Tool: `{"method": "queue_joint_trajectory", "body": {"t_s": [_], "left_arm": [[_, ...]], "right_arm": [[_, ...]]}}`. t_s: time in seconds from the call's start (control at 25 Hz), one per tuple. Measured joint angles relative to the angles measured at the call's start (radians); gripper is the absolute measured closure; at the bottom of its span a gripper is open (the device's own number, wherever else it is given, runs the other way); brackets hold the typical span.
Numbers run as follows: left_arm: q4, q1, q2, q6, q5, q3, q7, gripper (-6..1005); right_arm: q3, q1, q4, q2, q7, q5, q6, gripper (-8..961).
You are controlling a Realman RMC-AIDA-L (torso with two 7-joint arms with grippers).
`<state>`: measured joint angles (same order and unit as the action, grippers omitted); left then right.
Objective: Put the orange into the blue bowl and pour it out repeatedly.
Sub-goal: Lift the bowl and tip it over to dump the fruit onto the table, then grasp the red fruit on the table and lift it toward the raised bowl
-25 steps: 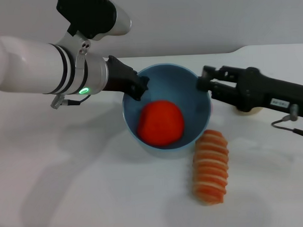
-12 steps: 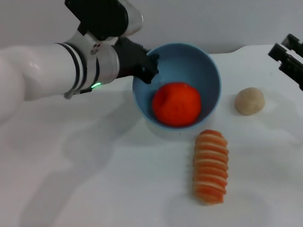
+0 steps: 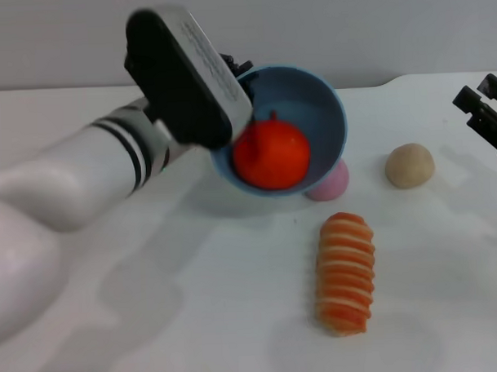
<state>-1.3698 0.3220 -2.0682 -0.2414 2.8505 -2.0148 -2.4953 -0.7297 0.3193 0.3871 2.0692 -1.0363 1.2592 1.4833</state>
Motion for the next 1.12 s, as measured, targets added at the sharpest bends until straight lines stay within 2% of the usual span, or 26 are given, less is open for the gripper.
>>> {"method": "queue_joint_trajectory", "body": {"t_s": [0.12, 0.32, 0.36, 0.4, 0.8, 1.0, 1.12], "left_arm": [[-0.009, -0.047, 0.003, 0.109, 0.036, -0.037, 0.06, 999], [0.004, -0.138, 0.003, 0.346, 0.038, -0.116, 0.344, 999], [0.032, -0.161, 0.002, 0.449, 0.038, -0.155, 0.444, 1000], [0.049, -0.168, 0.002, 0.492, 0.038, -0.174, 0.485, 1000], [0.119, -0.219, -0.001, 0.719, 0.033, -0.247, 0.661, 1000], [0.137, -0.222, -0.002, 0.739, 0.003, -0.254, 0.686, 999], [0.12, -0.21, -0.002, 0.714, -0.108, -0.249, 0.677, 999]], "right_arm": [[0.0, 0.004, 0.0, -0.001, 0.001, 0.001, -0.005, 388], [0.0, 0.009, -0.001, -0.001, 0.002, -0.002, -0.014, 391], [0.0, 0.009, -0.001, -0.001, 0.002, -0.002, -0.017, 391], [0.0, 0.01, 0.0, -0.001, 0.003, -0.002, -0.026, 392], [0.0, 0.014, -0.001, 0.0, 0.005, -0.003, -0.042, 394], [0.0, 0.014, -0.001, 0.0, 0.005, -0.002, -0.051, 394], [-0.009, 0.019, -0.001, 0.0, 0.004, 0.003, -0.053, 393]]}}
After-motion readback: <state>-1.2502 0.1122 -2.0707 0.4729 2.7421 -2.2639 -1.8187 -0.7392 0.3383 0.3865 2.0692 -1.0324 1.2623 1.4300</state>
